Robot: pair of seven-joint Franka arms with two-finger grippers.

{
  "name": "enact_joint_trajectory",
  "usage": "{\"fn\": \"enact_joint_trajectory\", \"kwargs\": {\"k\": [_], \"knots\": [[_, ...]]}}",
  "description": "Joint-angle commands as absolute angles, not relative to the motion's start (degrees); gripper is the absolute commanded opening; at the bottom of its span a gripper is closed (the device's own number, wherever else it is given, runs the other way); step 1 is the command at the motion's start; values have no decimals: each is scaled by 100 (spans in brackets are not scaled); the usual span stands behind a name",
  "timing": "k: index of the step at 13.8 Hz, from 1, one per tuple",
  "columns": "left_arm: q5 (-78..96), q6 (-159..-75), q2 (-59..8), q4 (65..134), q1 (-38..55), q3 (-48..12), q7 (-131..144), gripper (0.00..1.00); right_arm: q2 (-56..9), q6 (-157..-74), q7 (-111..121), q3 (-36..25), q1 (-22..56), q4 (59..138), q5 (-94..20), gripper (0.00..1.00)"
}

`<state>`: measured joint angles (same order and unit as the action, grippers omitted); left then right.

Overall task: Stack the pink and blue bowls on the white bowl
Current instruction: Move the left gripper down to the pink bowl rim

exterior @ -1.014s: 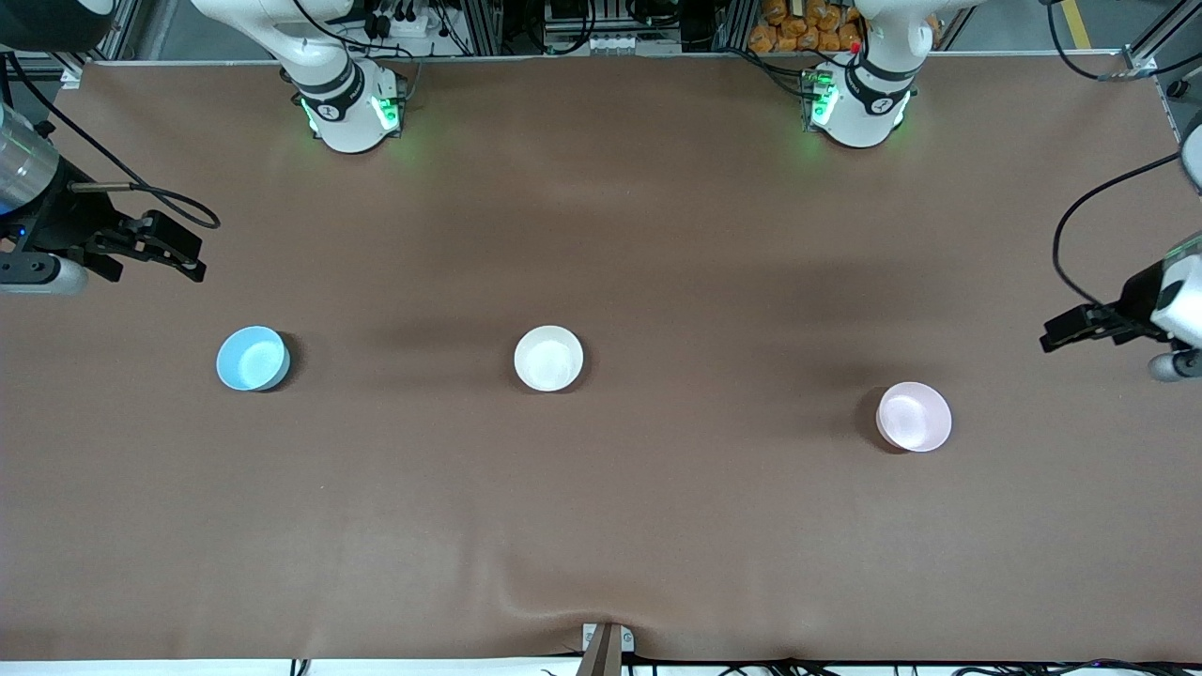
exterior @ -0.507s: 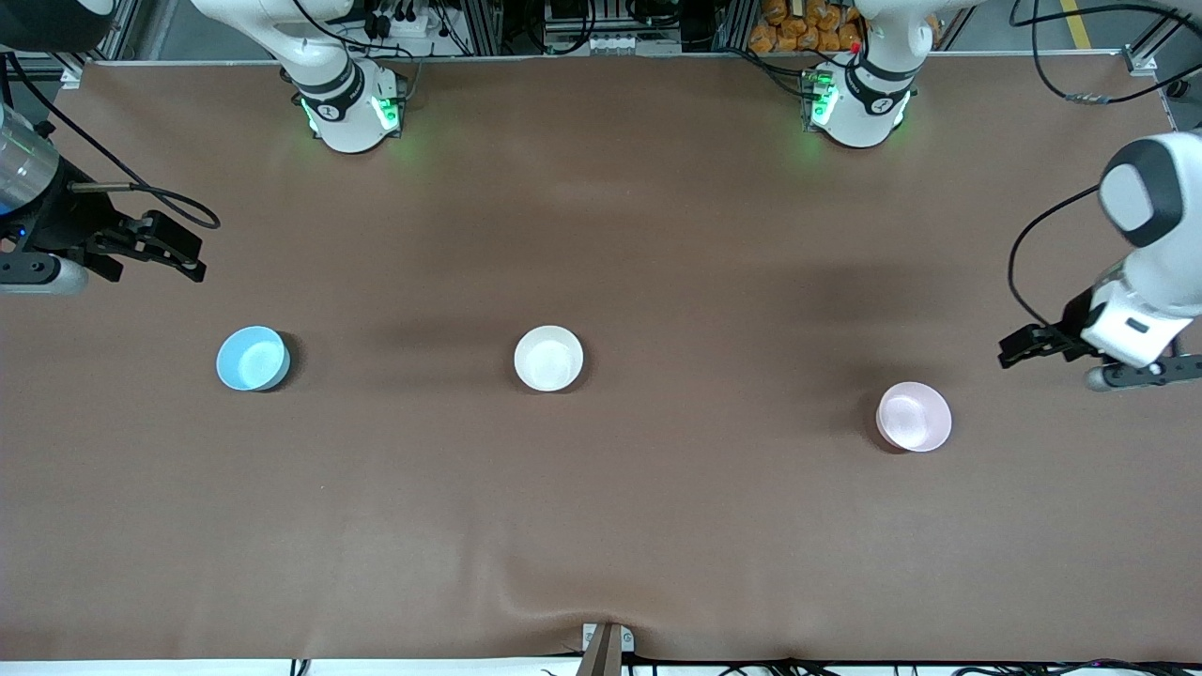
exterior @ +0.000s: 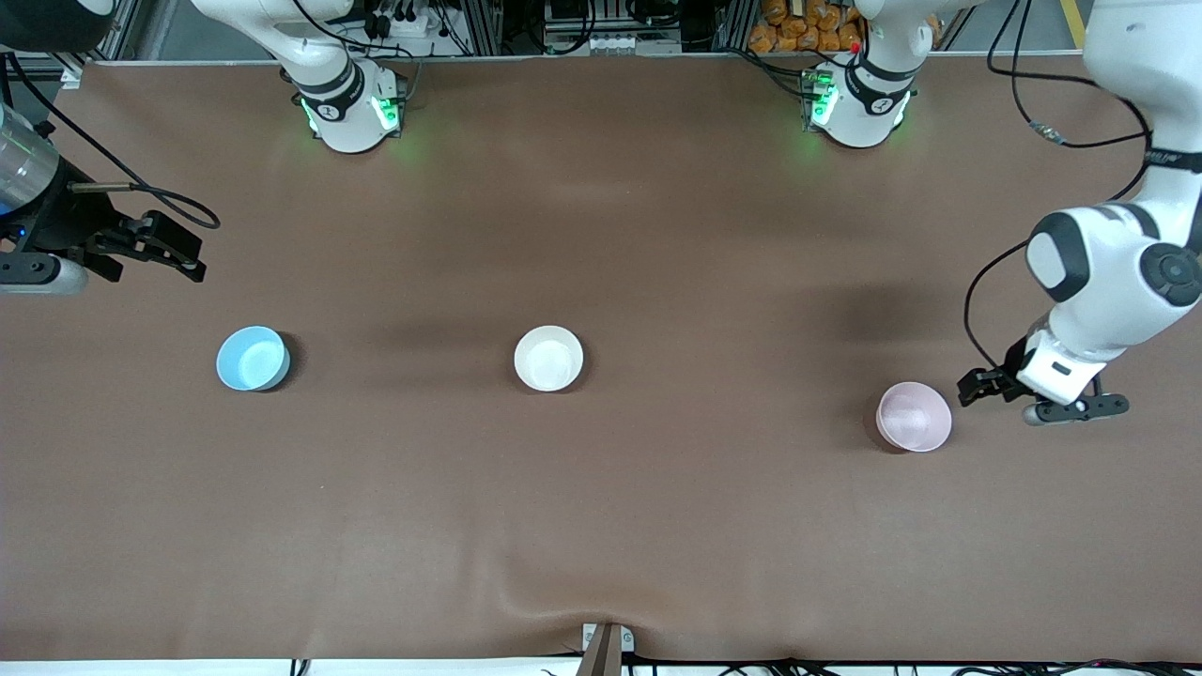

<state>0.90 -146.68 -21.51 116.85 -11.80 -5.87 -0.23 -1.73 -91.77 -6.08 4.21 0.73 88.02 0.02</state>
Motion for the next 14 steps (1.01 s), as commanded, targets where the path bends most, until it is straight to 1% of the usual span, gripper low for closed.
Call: {"fn": "enact_joint_trajectory", "kwargs": {"k": [1,3,10,11,12,13,14], "knots": [[352,-14975,-2416,11628,-1169,-633,-132,63,-149,-9185,-562,404,79,8798,-17,100],[352,-15047,-2540,11628,-1169,-659,-141,61,-141,-9150,-562,404,79,8798,-17,100],[352,-15056,-2777,11611,-1178,-659,-149,42,-141,-9158,-562,404,70,8807,-18,100],[352,-15056,-2786,11610,-1169,-659,-149,38,-141,-9176,-562,404,70,8807,-18,100],[352,-15064,-2821,11610,-1169,-659,-149,28,-141,-9176,-562,404,70,8815,-18,100],[352,-15099,-2830,11610,-1169,-668,-149,21,-141,-9176,-562,404,70,8815,-18,100],[352,-15100,-2856,11610,-1169,-668,-149,20,-141,-9158,-562,396,70,8815,-9,100]]}}
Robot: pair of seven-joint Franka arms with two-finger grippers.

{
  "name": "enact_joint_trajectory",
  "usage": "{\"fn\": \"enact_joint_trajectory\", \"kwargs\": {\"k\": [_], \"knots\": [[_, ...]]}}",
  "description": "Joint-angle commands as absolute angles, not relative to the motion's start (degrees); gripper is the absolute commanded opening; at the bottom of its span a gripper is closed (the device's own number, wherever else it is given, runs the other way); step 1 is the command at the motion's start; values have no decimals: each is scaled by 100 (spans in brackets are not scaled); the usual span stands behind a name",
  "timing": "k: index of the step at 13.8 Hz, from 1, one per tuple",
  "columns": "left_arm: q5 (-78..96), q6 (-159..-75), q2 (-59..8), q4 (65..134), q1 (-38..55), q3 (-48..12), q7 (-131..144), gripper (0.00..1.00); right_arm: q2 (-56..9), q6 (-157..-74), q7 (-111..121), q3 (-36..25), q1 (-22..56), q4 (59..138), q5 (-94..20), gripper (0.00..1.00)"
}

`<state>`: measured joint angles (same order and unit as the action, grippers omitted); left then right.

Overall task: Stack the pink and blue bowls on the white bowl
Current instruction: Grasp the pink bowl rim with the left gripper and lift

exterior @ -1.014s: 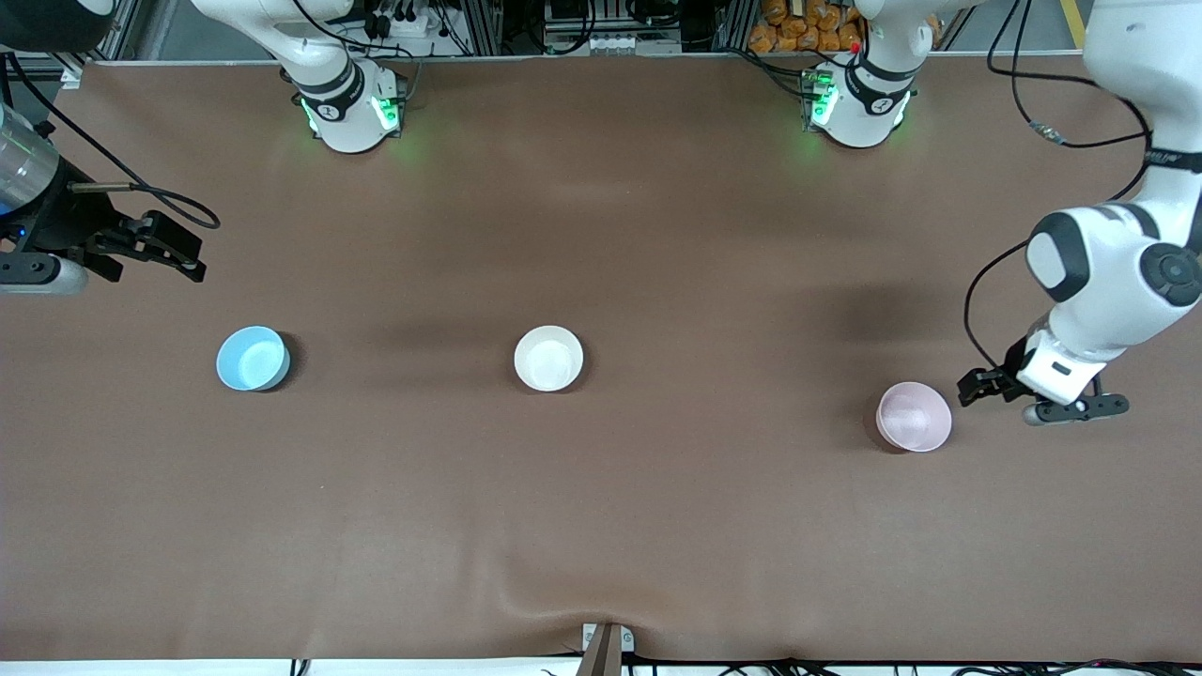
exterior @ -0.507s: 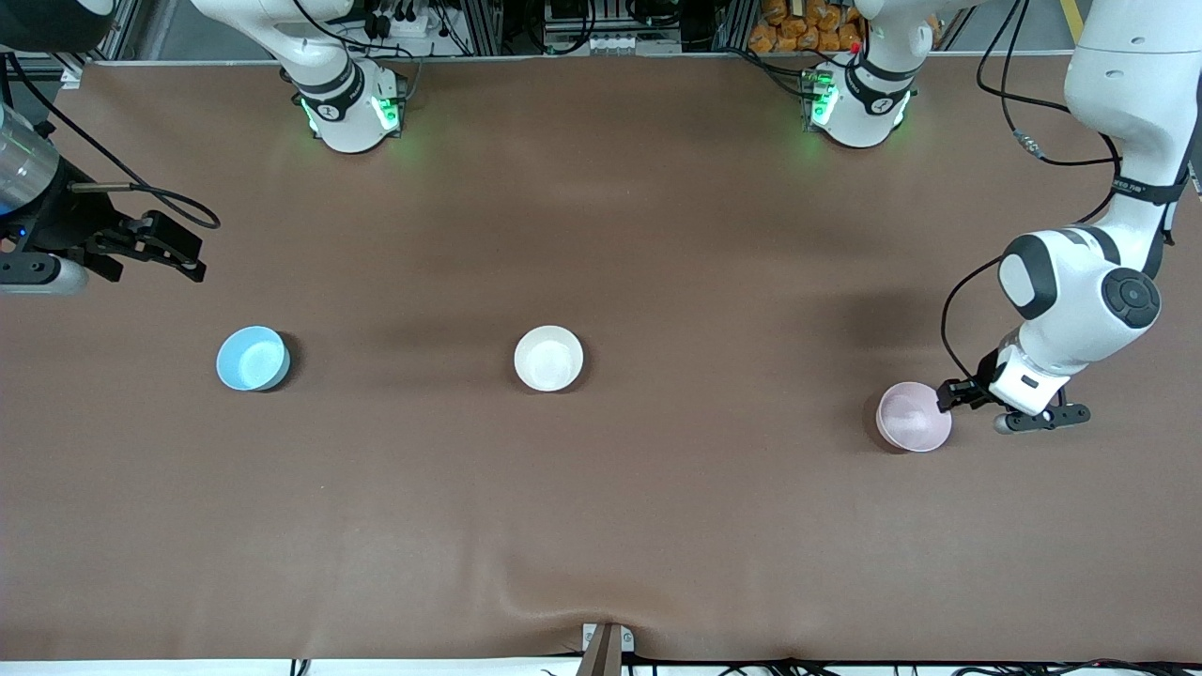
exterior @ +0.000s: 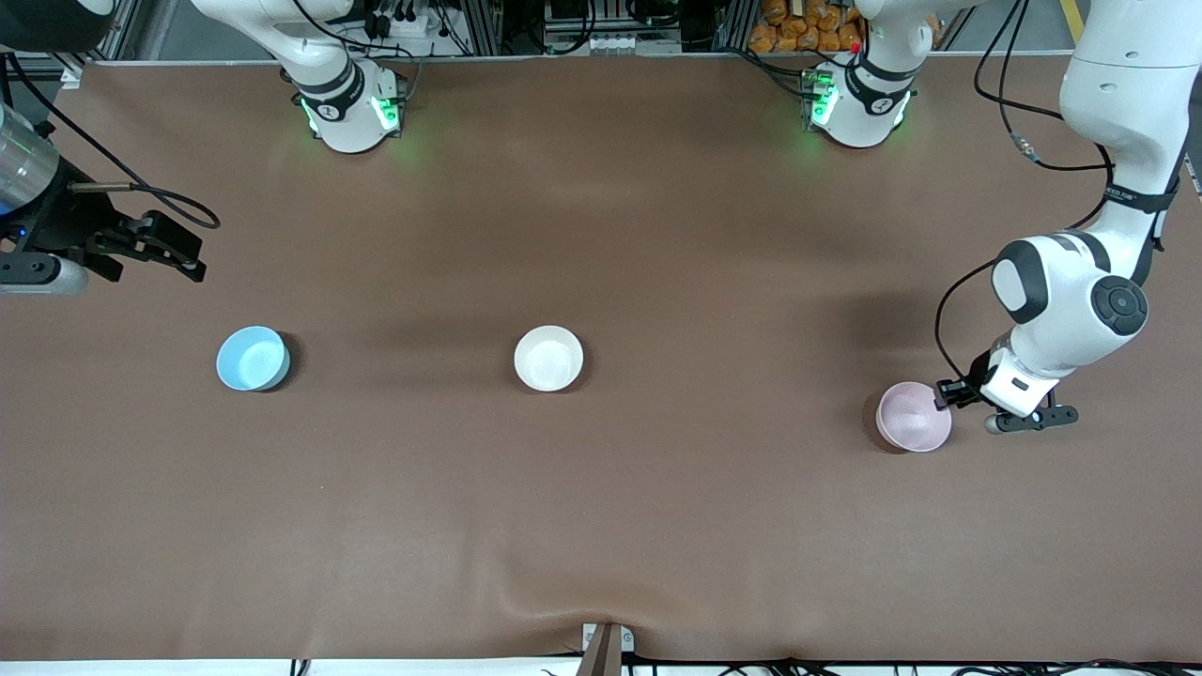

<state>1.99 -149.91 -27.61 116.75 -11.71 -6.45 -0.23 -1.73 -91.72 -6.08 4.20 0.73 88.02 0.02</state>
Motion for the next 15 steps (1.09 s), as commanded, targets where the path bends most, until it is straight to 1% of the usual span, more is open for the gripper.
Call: {"fn": "enact_joint_trajectory", "kwargs": {"k": [1,3,5,7,9,12,15], "knots": [[352,-15126,-2874,11610,-1160,-668,-149,15,-141,-9150,-562,396,62,8815,-9,100],[352,-15144,-2900,11602,-1160,-677,-150,0,-141,-9158,-562,396,62,8815,-18,100],[352,-15144,-2874,11593,-1160,-738,-158,0,-149,-9150,-562,404,62,8815,-18,100],[360,-15126,-2699,11619,-1169,-782,-158,0,-141,-9141,-562,396,53,8815,-18,100],[369,-15047,-2427,11654,-1186,-1044,-53,0,-149,-9149,-562,396,9,8815,-18,100],[360,-14530,-2075,11637,-1178,-1422,429,0,-149,-9193,-562,404,-53,8807,-44,100],[360,-14230,-1890,11654,-1178,-1731,720,0,-167,-9237,-554,404,-53,8815,-88,100]]}}
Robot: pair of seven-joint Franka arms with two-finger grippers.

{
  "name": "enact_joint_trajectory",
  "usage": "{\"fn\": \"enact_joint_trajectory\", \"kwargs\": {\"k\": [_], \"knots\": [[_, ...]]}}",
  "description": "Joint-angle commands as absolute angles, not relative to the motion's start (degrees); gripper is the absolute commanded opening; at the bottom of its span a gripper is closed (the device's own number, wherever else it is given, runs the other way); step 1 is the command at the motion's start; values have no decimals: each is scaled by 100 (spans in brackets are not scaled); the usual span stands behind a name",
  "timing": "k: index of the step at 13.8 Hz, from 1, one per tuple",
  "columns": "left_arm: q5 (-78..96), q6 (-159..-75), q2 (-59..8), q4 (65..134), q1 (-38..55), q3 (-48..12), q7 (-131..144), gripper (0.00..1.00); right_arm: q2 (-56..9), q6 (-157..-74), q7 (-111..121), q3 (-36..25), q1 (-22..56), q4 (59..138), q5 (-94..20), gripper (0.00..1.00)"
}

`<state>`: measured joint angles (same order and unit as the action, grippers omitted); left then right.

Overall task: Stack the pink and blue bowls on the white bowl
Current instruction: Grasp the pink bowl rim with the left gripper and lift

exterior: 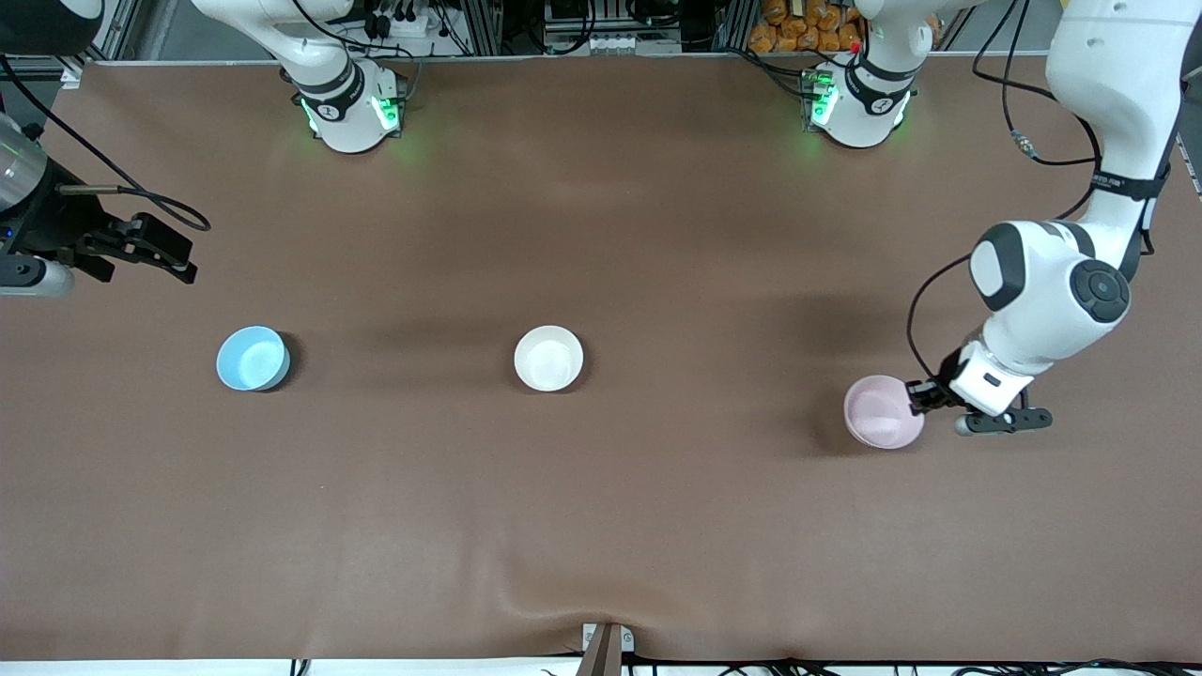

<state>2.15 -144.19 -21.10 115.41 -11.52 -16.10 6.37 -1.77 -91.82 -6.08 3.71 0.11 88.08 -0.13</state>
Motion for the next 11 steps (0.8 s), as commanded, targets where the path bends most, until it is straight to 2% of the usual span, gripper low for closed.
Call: {"fn": "enact_joint_trajectory", "kwargs": {"k": [1,11], "knots": [[360,-14151,-1846,11654,-1178,-1792,773,0,-167,-9229,-554,404,-44,8815,-88,100],[360,-13869,-1389,11584,-1169,-2276,1580,0,-149,-9176,-562,404,-62,8807,-97,100]]}}
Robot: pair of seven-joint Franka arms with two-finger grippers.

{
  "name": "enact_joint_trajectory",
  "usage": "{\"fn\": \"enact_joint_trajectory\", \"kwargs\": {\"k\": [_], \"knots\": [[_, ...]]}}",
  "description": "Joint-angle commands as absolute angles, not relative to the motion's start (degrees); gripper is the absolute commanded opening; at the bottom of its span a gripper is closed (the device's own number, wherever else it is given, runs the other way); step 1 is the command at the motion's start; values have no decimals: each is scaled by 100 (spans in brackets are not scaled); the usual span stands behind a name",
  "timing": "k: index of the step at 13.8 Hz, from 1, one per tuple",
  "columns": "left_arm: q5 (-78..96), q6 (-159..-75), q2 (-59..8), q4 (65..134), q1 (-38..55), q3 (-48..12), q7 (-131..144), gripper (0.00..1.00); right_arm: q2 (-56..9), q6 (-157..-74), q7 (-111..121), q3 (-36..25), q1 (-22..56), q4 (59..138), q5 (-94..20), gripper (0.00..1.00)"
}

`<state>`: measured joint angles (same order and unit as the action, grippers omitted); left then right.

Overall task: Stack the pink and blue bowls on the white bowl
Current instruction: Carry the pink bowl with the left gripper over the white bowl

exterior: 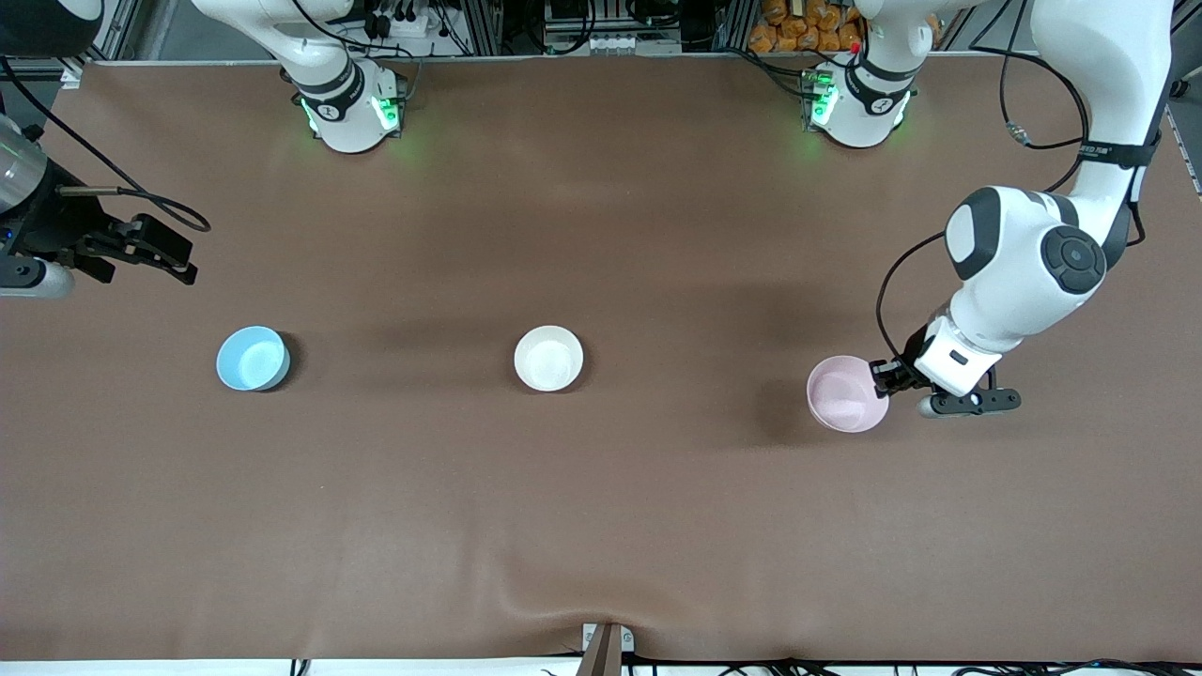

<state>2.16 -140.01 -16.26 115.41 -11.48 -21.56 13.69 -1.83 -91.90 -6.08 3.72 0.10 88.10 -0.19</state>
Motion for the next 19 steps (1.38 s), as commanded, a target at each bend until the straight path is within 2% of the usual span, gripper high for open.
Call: {"fn": "enact_joint_trajectory", "kwargs": {"k": [1,3,9,19], "knots": [[360,-13800,-1319,11584,-1169,-2355,1713,0,-149,-9176,-562,404,-62,8807,-97,100],[352,-13449,-1231,11532,-1178,-2469,1959,0,-149,-9167,-562,404,-53,8807,-97,100],[352,-13316,-976,11505,-1169,-2821,2584,0,-158,-9211,-562,404,-44,8815,-88,100],[343,-13069,-1002,11364,-1134,-3331,3462,0,-167,-9202,-562,404,-53,8833,-97,100]]}}
